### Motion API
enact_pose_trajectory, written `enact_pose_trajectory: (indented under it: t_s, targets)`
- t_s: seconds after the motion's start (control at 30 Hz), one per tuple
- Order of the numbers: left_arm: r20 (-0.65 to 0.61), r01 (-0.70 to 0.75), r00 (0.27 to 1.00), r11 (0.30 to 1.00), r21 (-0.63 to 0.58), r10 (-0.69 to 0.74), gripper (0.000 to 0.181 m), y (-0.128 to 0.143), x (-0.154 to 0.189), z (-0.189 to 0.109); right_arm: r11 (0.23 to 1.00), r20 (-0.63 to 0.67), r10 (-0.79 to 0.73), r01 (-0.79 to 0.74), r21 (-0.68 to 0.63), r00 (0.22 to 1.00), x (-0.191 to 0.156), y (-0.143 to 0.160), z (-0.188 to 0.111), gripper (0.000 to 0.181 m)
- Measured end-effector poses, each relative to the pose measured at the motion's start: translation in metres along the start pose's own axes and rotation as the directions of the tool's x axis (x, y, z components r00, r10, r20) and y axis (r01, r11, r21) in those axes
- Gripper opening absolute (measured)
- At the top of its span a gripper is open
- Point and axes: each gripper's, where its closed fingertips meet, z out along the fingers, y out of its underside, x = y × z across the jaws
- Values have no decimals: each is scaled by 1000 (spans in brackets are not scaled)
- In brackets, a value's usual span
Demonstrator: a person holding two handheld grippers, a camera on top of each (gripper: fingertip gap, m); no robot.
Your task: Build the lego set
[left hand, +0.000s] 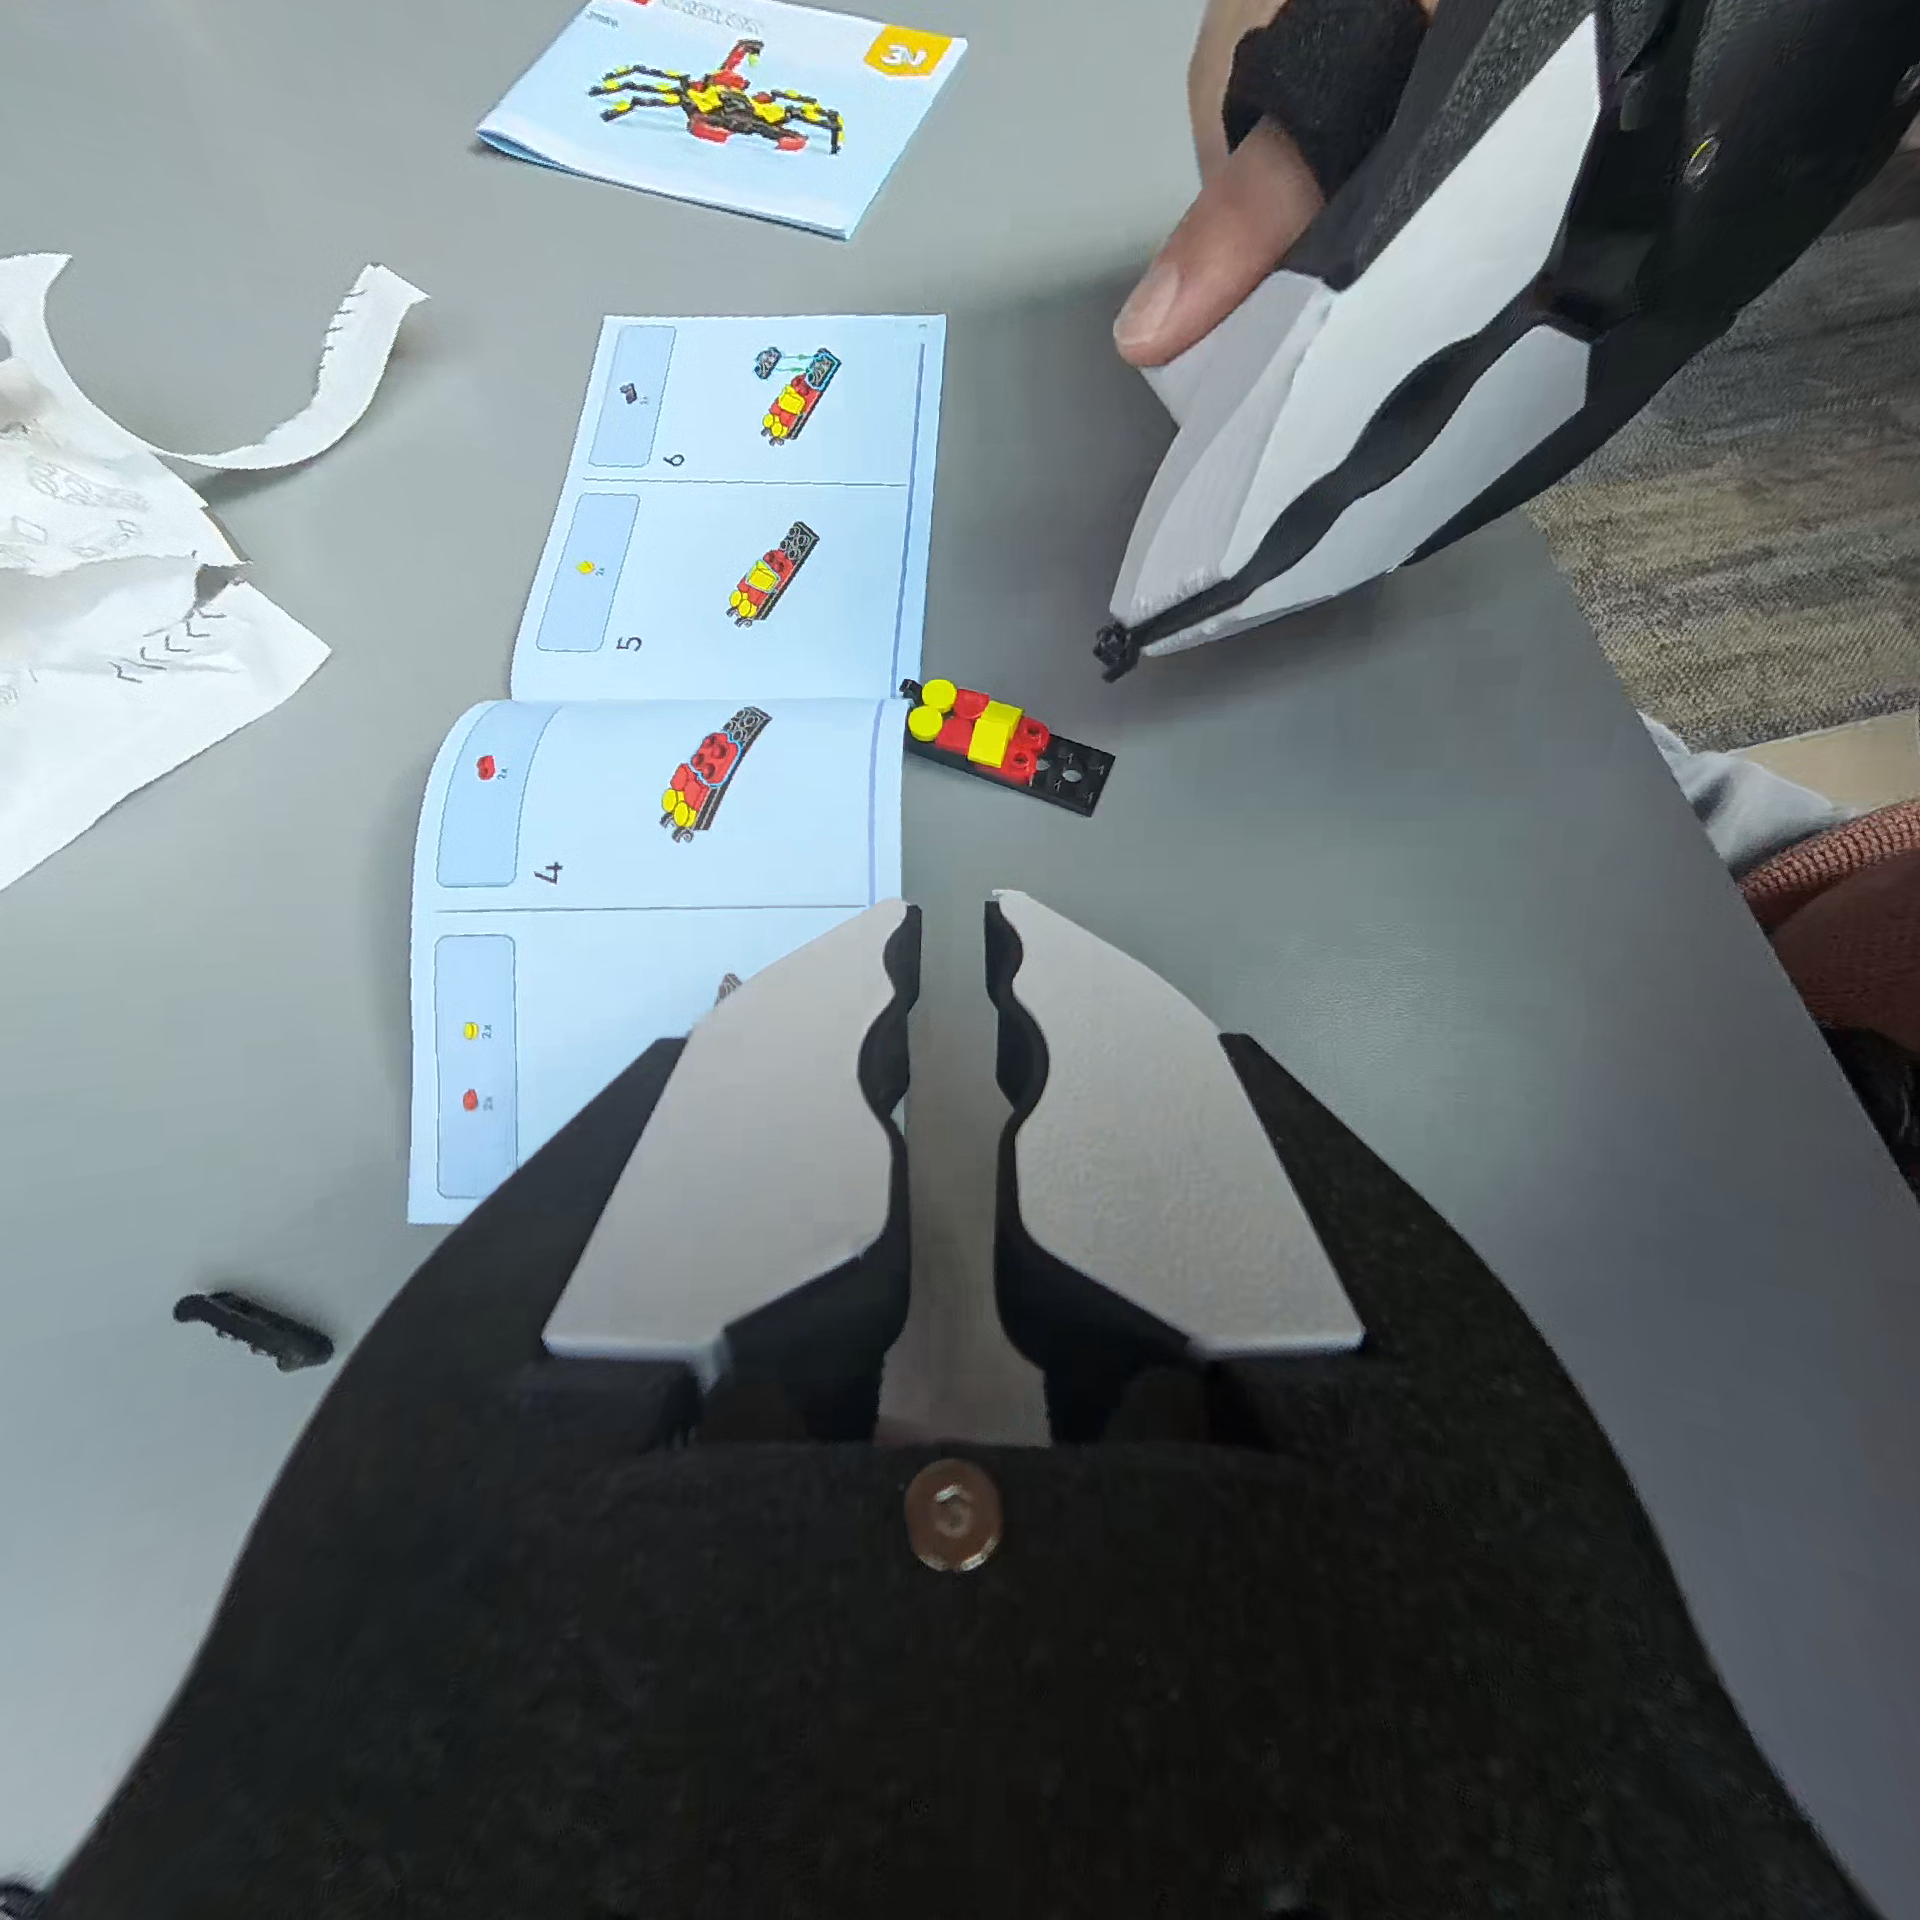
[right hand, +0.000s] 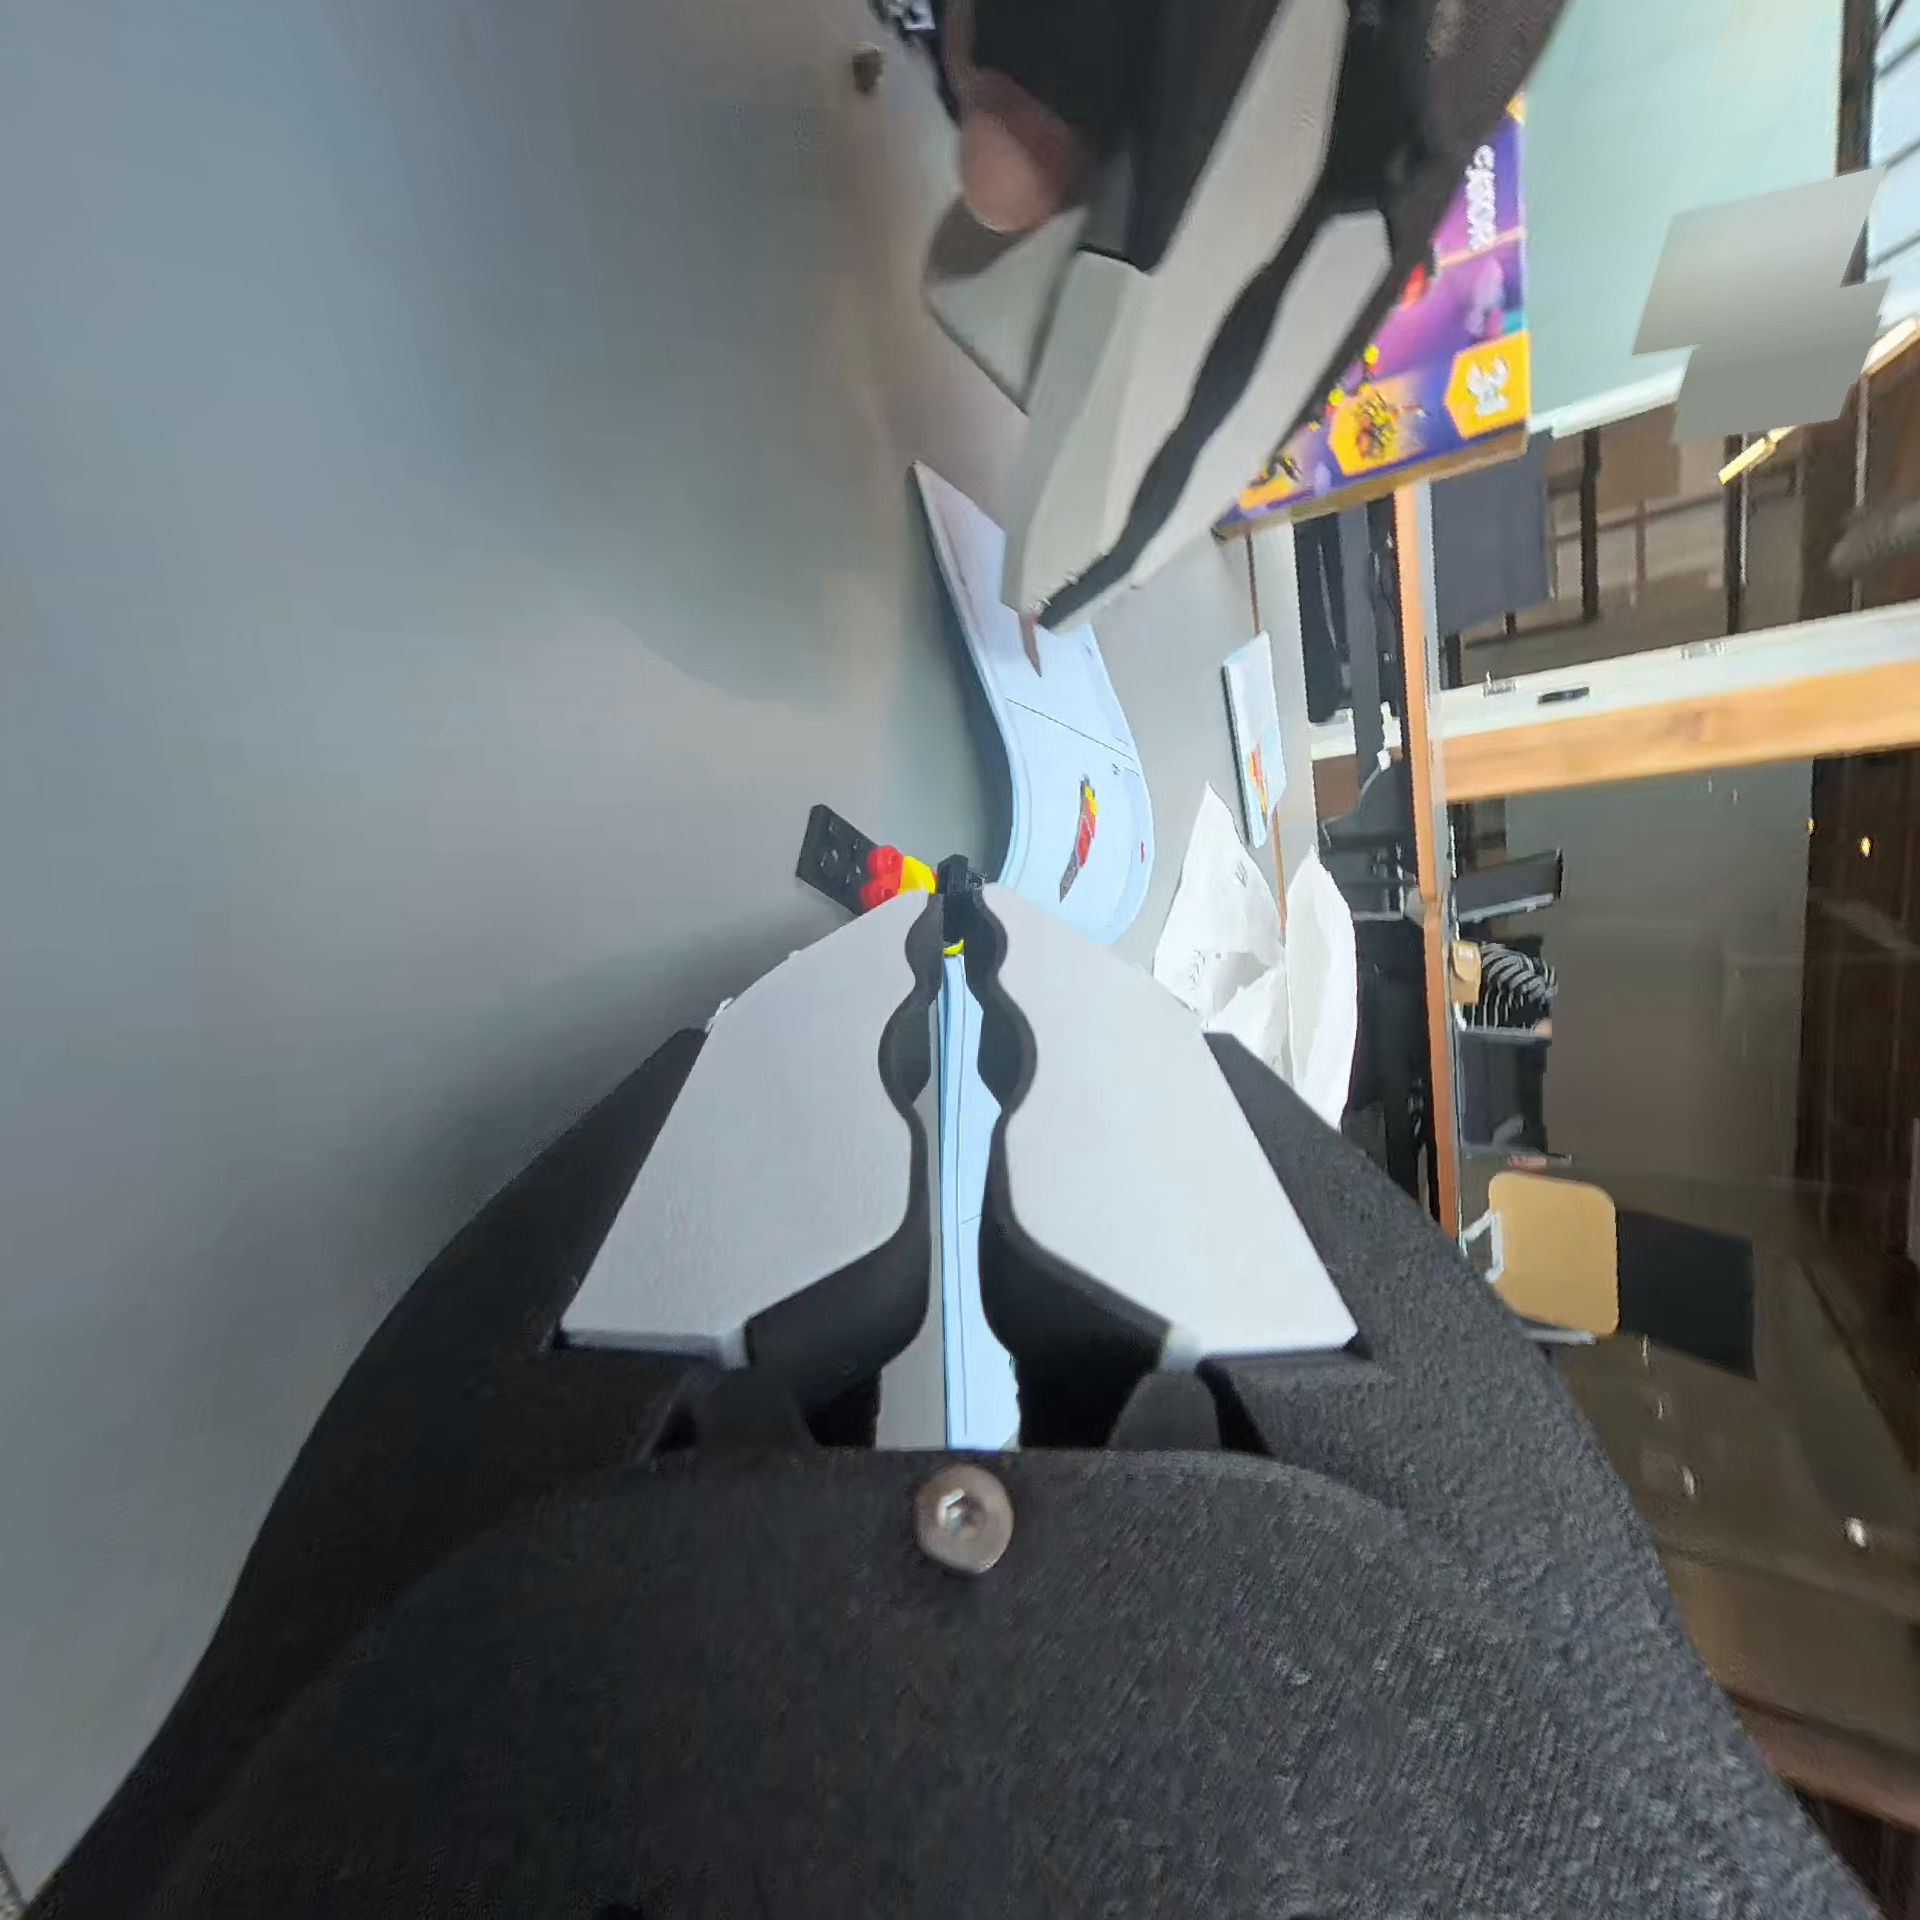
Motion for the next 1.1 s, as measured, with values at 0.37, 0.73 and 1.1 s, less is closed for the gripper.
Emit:
enact_pose_trajectory:
  t_s: [0.37, 0.73, 1.1]
  targets:
    - [-218, 54, 973, 993, -104, -75, 11, -8, 9, 26, 946, 120, -315, 301, 123, 942, -9, 3, 20, 3]
    - [-214, 3, 976, 994, -110, -27, 11, -9, 17, 35, 887, 181, -458, 435, 153, 870, -18, -1, 23, 3]
    - [-214, -31, 977, 993, -110, 6, 11, -9, 22, 42, 882, 204, -470, 451, 136, 859, -19, 2, 21, 11]
